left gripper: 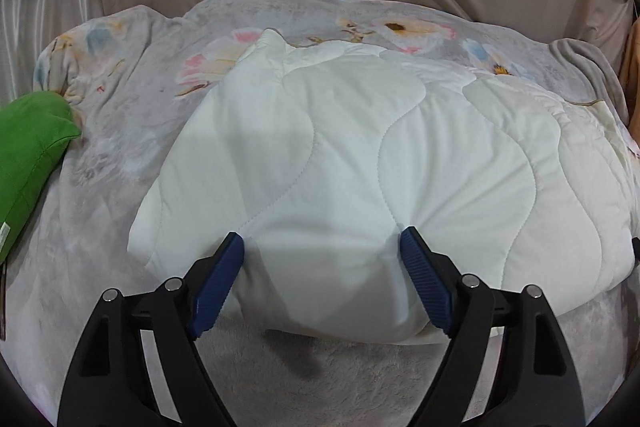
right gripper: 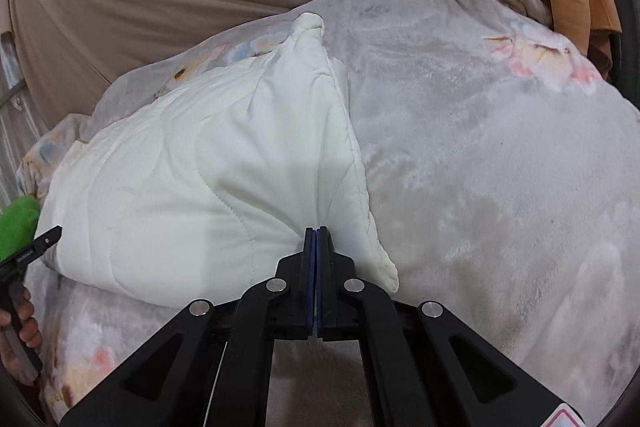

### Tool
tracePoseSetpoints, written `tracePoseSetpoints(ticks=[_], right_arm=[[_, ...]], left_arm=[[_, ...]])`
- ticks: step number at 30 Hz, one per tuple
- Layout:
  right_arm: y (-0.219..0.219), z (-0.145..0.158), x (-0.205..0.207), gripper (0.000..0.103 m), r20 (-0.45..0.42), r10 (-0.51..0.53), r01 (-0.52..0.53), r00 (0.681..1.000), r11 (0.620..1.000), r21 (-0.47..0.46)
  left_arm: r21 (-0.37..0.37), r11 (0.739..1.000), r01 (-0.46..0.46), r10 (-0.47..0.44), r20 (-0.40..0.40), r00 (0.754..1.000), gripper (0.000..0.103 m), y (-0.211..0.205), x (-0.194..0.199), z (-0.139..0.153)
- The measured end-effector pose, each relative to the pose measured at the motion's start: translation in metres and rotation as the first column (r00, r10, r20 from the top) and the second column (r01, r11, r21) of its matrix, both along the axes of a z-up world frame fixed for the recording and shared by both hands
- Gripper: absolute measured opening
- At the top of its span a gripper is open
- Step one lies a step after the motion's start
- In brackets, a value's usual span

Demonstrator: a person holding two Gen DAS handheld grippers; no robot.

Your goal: Fold large clothes

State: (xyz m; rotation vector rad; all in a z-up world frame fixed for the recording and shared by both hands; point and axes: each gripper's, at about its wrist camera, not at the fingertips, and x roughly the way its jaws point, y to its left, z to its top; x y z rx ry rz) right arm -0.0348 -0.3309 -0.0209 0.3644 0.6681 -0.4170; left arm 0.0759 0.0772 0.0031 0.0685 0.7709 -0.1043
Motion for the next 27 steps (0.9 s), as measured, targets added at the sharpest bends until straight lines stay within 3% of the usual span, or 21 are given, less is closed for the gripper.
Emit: tracePoseSetpoints(ticks=[2, 3, 6, 10, 16, 20, 23, 27], right_arm=[[0.013, 0.012, -0.006, 0.002, 0.016, -0.023, 0.024, 1.0, 0.999, -0.032], [0.019, 0.02, -0.006, 0.009, 0.034, -0.015, 0.016, 0.999, 0.999, -0.04], [0.051, 0.049, 0.004, 0.009, 0.088, 0.082, -0.078, 0.993, 0.995, -0.056], [0.1, 0.076, 0.054, 0.009, 0.091, 0.25, -0.245, 0.964, 0.967, -0.069], [0.131, 0.096, 0.159, 0.009, 0.07, 0.306, -0.301, 0.95, 0.951, -0.07], [0.127, 0.078, 0.224, 0.009, 0.005, 0.256, -0.255, 0.967, 0.964, -0.083], [0.127, 0.025, 0.246, 0.012, -0.093, 0.337, -0.333, 0.937, 0.941, 0.057], [0.172, 0.004, 0.226, 0.011, -0.14, 0.361, -0.382, 0.922, 0.908, -0.172]], left_arm=[[-0.001, 1.0, 0.001, -0.001, 0.002, 1.0, 0.079, 0.0, -0.001, 0.0], [-0.004, 1.0, 0.002, -0.002, 0.001, 1.0, 0.079, 0.001, -0.001, 0.0], [-0.012, 1.0, 0.002, -0.002, 0.005, 1.0, 0.079, 0.002, -0.001, -0.002], [-0.011, 1.0, 0.0, 0.0, 0.025, 1.0, 0.079, 0.002, -0.006, -0.002], [-0.165, 0.986, -0.018, 0.022, 0.019, 1.0, 0.079, 0.041, -0.013, 0.019], [-0.229, 0.969, -0.096, 0.104, 0.023, 0.994, 0.087, 0.085, -0.012, 0.031], [-0.275, 0.951, -0.138, 0.136, -0.024, 0.99, 0.088, 0.114, -0.005, 0.025], [-0.348, 0.926, -0.146, 0.105, -0.135, 0.985, 0.093, 0.128, 0.014, -0.005]])
